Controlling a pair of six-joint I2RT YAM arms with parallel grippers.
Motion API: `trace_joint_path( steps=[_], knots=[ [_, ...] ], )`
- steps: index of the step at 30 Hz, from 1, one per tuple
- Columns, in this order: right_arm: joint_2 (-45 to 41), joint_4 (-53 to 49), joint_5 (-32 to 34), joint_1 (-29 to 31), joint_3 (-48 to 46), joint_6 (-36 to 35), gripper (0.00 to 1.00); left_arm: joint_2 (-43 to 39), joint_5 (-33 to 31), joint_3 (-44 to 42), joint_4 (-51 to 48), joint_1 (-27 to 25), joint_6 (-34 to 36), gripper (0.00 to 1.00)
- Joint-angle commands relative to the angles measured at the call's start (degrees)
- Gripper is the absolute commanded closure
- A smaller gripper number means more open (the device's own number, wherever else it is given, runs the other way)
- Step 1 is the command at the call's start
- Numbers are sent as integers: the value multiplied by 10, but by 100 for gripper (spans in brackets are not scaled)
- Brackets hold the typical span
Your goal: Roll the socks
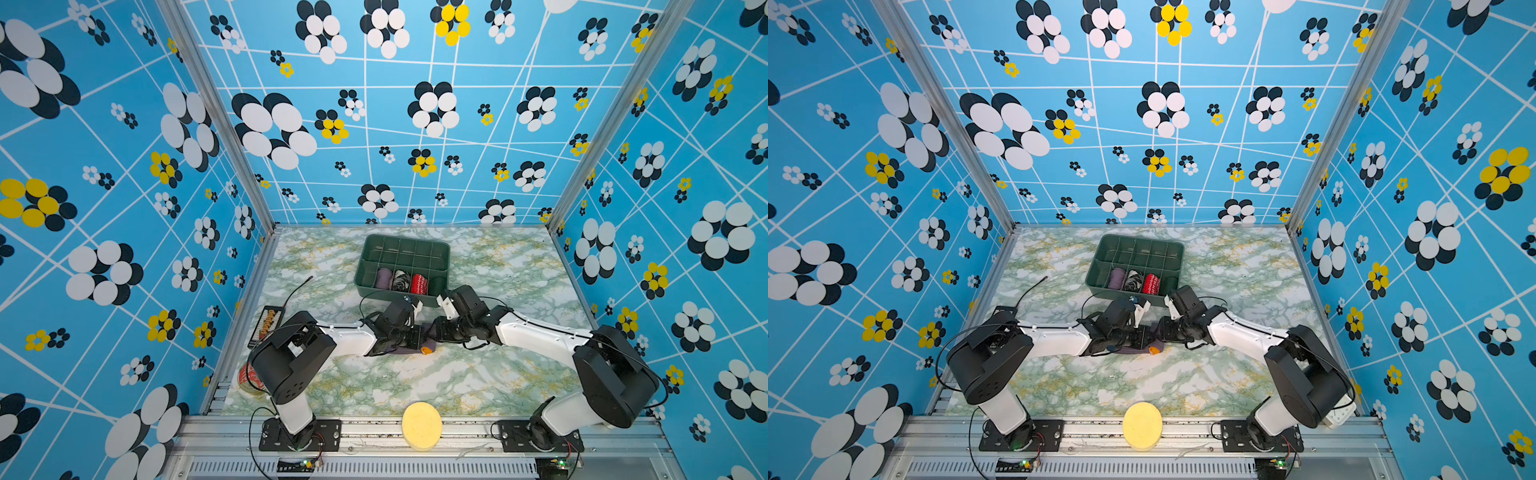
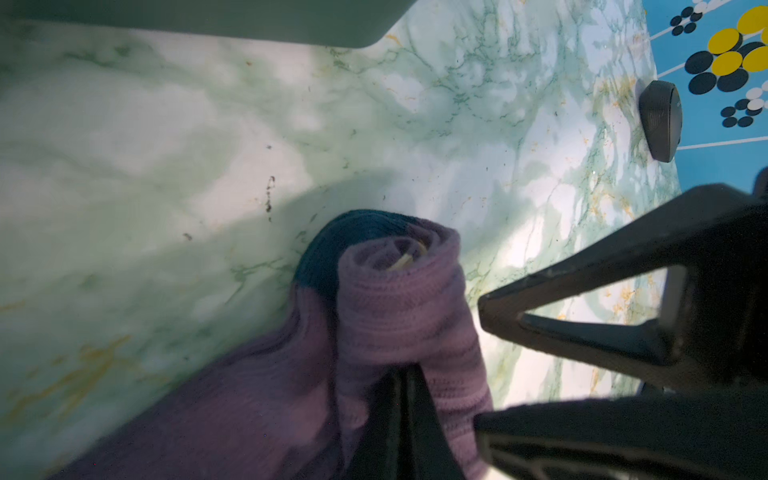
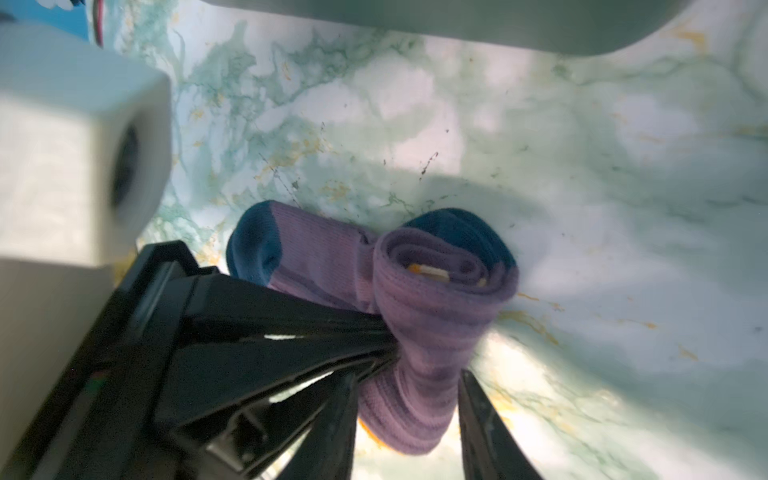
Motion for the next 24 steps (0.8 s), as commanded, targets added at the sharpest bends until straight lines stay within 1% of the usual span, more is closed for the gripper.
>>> trace_joint_path(
  steps=[1, 4, 8, 11, 17, 24],
  knots=[
    [-33, 66, -32, -19, -41, 50, 57, 28, -9, -28, -52, 3, 3, 90],
    [-52, 100, -44, -28, -73, 74, 55, 27, -8, -32, -50, 6, 2, 90],
    [-56, 136, -57, -32, -103, 96, 54, 27, -7, -35, -49, 9, 2, 90],
    [-44, 204, -76, -38, -134, 127, 54, 27, -6, -38, -48, 10, 1, 90],
    [-10, 287, -106, -43, -164, 162, 55, 26, -2, -48, -39, 17, -2, 90],
    [17, 349, -119, -42, -179, 187, 56, 34, 10, -58, -19, 26, -9, 90]
  ],
)
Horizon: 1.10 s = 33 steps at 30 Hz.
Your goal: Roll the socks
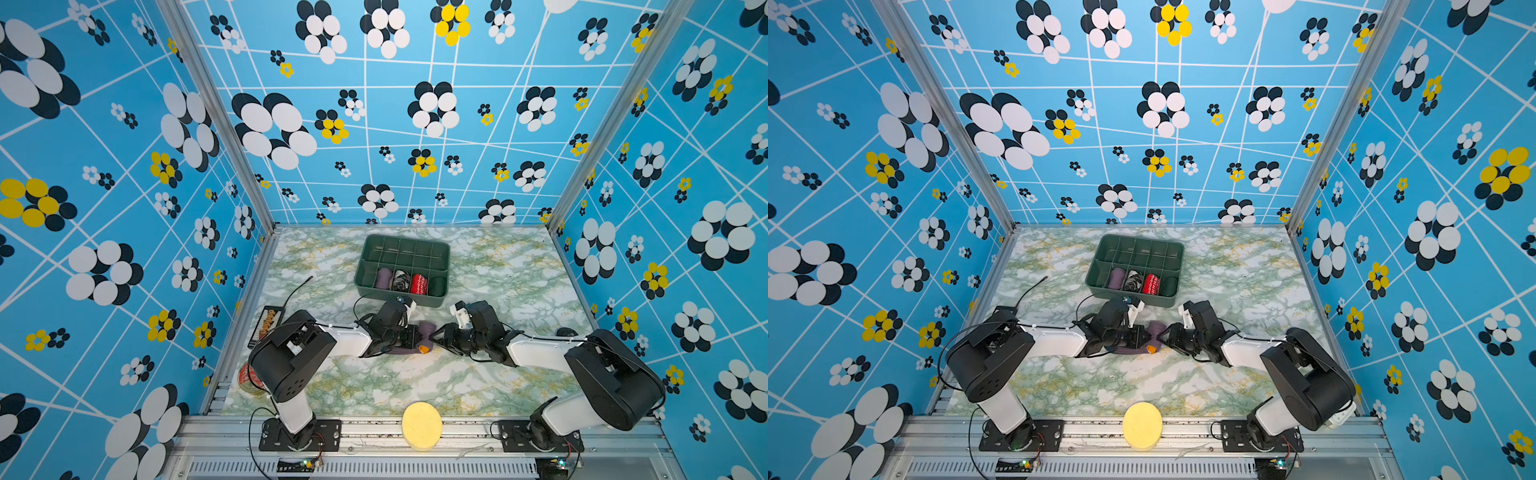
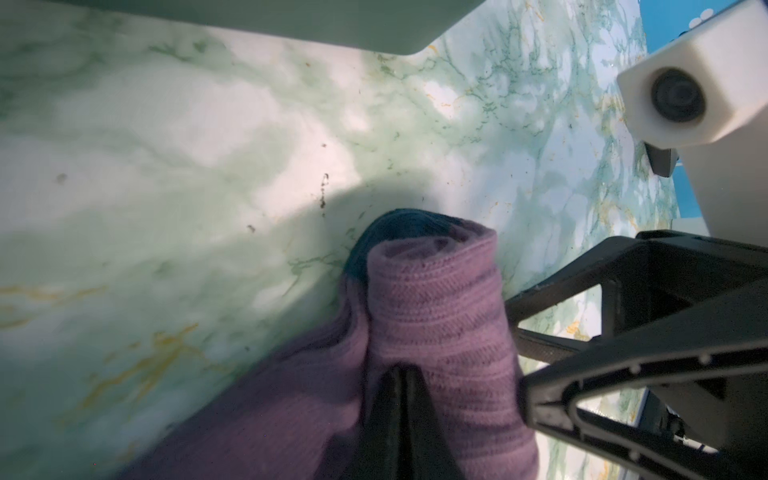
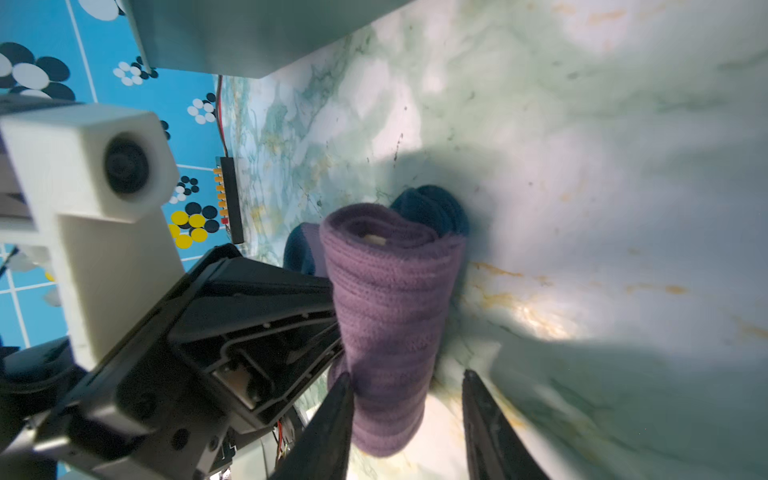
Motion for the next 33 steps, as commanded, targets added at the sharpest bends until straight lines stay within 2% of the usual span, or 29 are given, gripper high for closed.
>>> trace_joint_path(
  steps=[1, 11, 19, 28, 33],
  knots=[
    [11, 53, -17, -3, -10, 21, 56, 32, -5, -23, -66, 0, -3, 90],
    [33, 98, -24, -3, -23, 39, 57, 40, -1, -15, -64, 0, -4, 90],
    [43, 96, -17, 8, -17, 40, 60, 43, 0, -13, -65, -1, -4, 90],
    [48, 22, 14, 42, 25, 12, 61, 52, 3, -7, -64, -2, -3, 90],
    [48, -17, 27, 52, 51, -4, 67, 56, 4, -7, -63, -3, -3, 90]
  ],
)
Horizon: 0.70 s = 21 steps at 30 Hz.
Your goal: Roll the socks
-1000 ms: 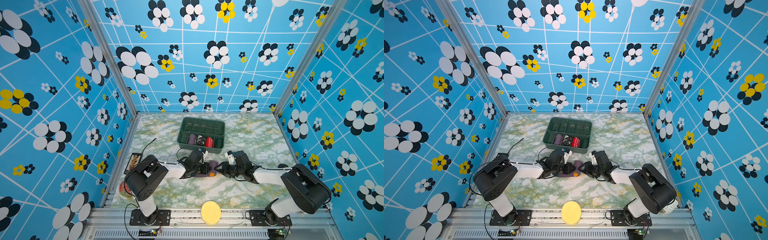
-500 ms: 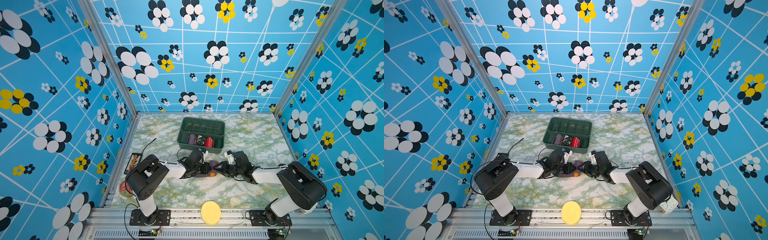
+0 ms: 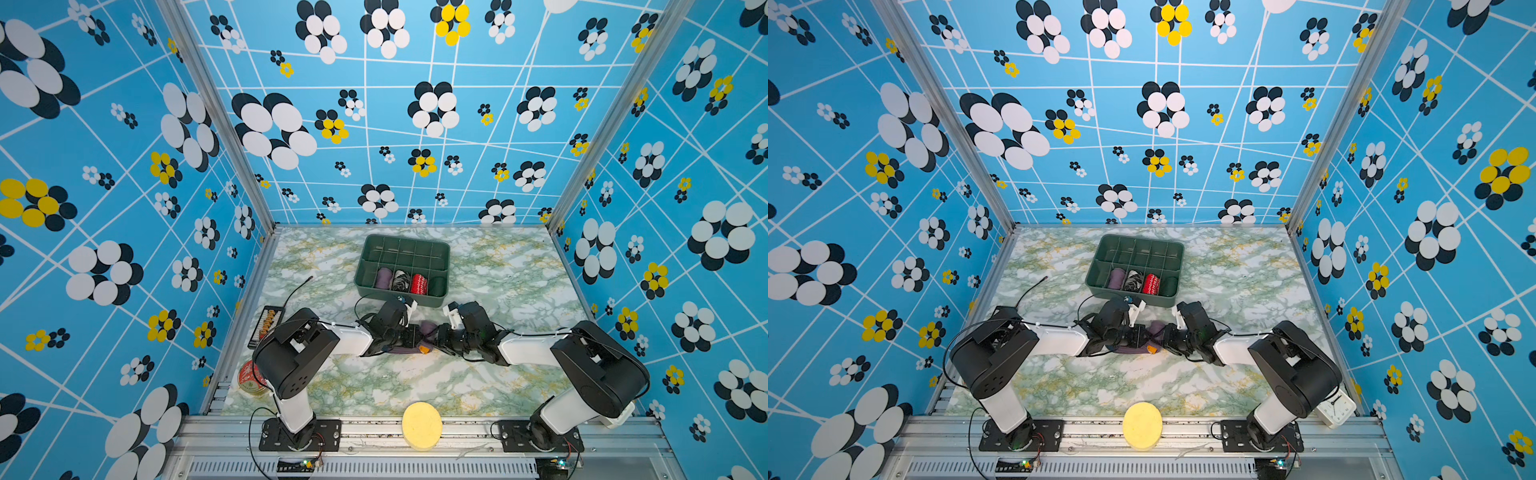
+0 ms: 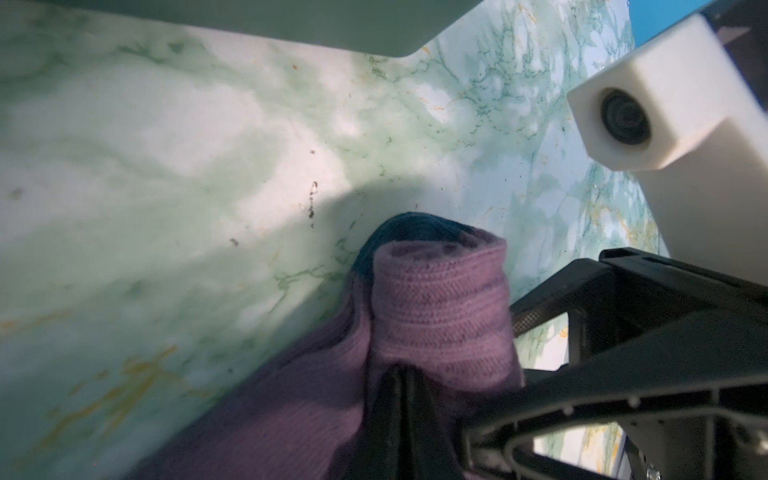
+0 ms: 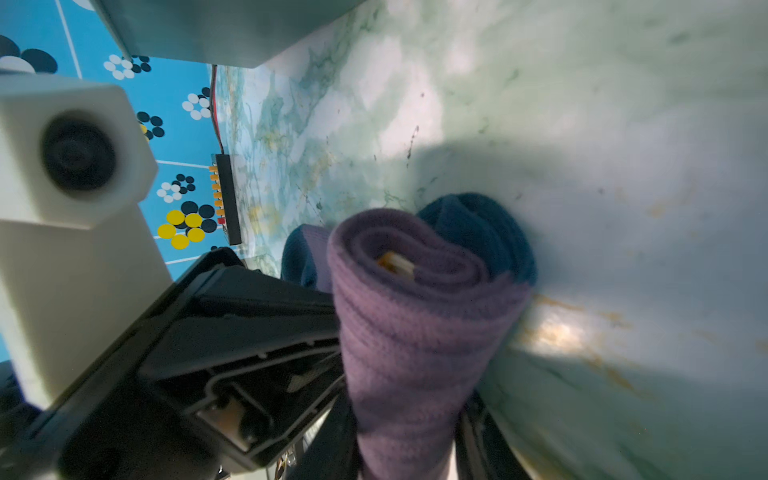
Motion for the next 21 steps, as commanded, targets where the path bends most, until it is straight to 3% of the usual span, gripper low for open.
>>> trace_joint_path(
  steps=[1, 8, 15, 18, 21],
  knots=[
    [6, -37, 6, 16, 29, -26, 70, 40, -9, -12, -77, -4, 1, 90],
    [-1, -123, 39, 28, 65, -67, 97, 34, -8, -14, -78, -3, -1, 90],
    [-17, -234, 81, 36, 101, -115, 100, -21, -31, -9, -121, -1, 7, 72],
    [-22, -259, 91, 38, 110, -126, 100, -59, -47, -7, -146, 1, 13, 71],
    [-23, -288, 99, 41, 123, -140, 100, -92, -55, -8, -168, 2, 17, 77]
  ],
)
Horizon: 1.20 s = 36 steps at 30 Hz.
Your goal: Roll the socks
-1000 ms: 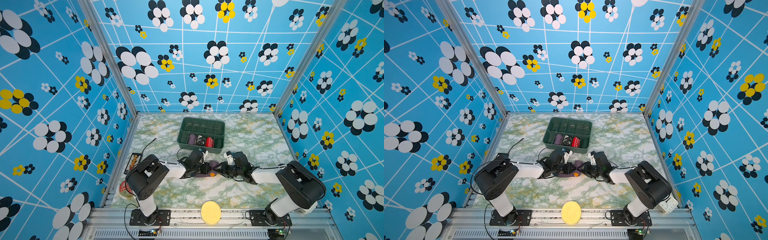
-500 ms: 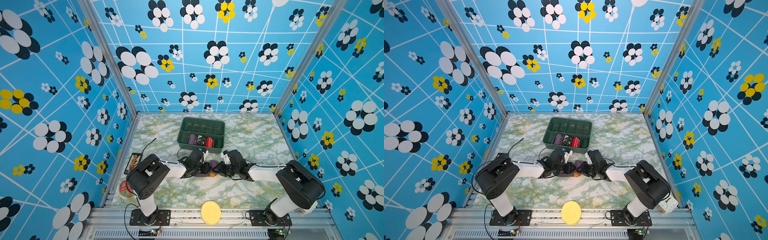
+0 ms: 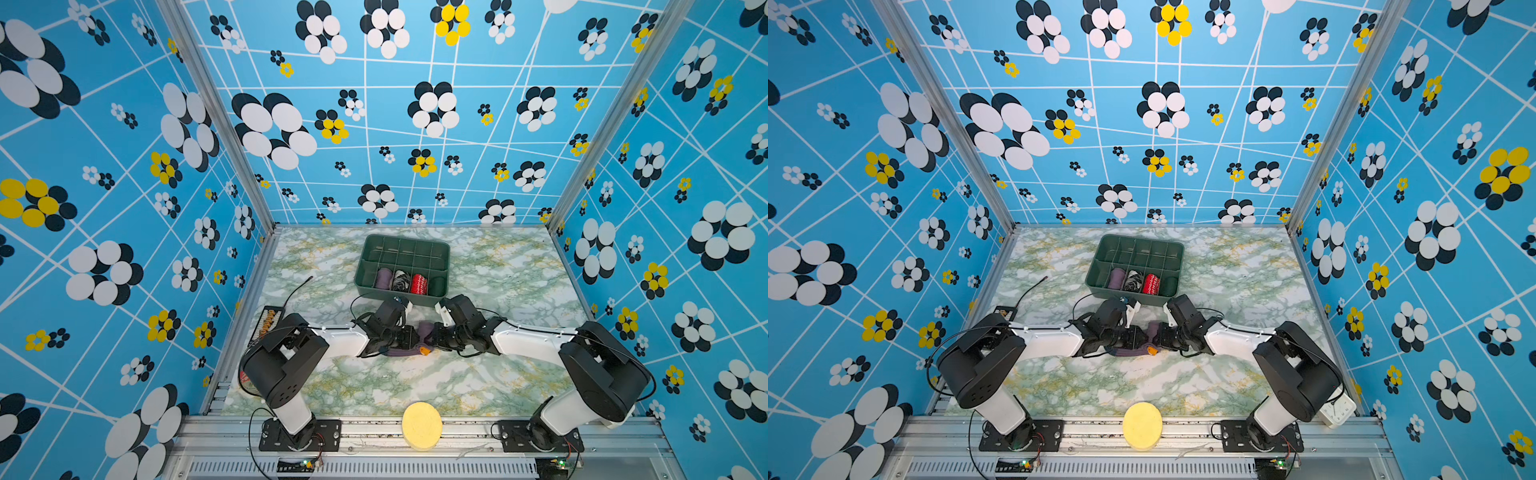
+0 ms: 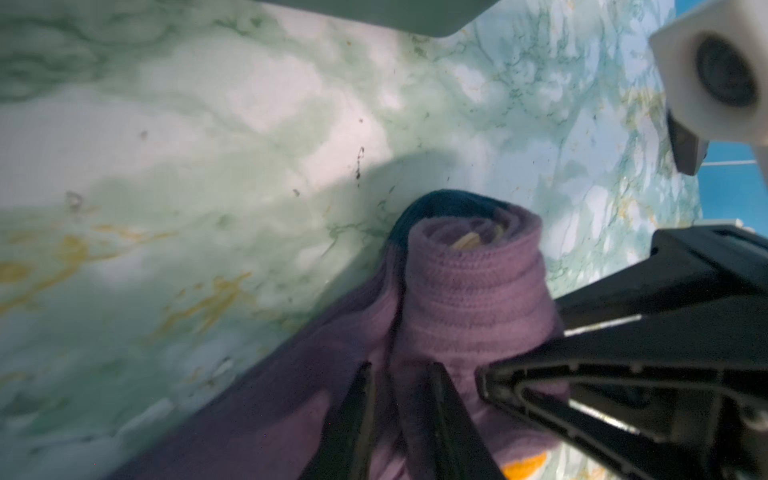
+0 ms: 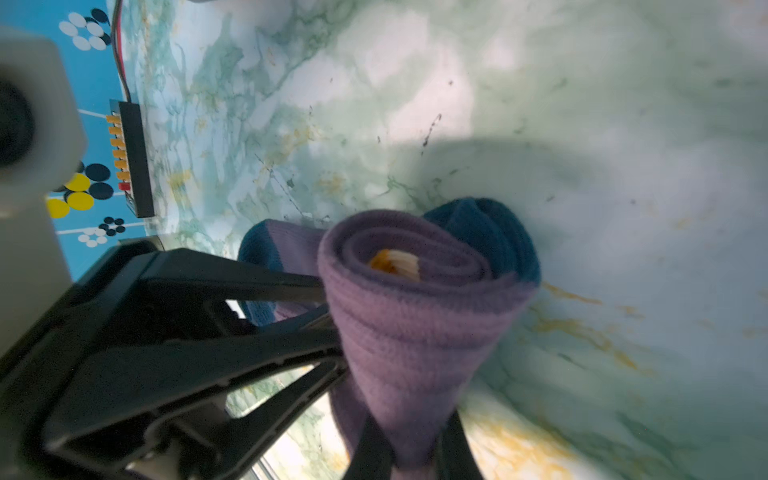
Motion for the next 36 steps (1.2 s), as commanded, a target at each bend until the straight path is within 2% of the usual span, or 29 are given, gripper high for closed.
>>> trace_joint_path(
  steps=[1, 7, 14, 20, 25, 36],
  knots=[
    [-13, -74, 27, 5, 20, -35, 100, -40, -24, -10, -71, -2, 13, 79],
    [-8, -133, 26, 9, 55, -68, 100, -69, -37, -59, -58, -2, -2, 87],
    [6, -157, 4, 8, 75, -89, 100, -41, -48, -90, -21, -2, -11, 88],
    [25, -211, -14, 9, 105, -138, 100, -20, -89, -88, -48, 2, 2, 94],
    [39, -276, -9, 5, 140, -188, 100, -20, -83, -118, -33, 21, 2, 100],
    [4, -320, 13, -22, 127, -217, 100, -2, -63, -188, 30, 62, -14, 100]
  ],
)
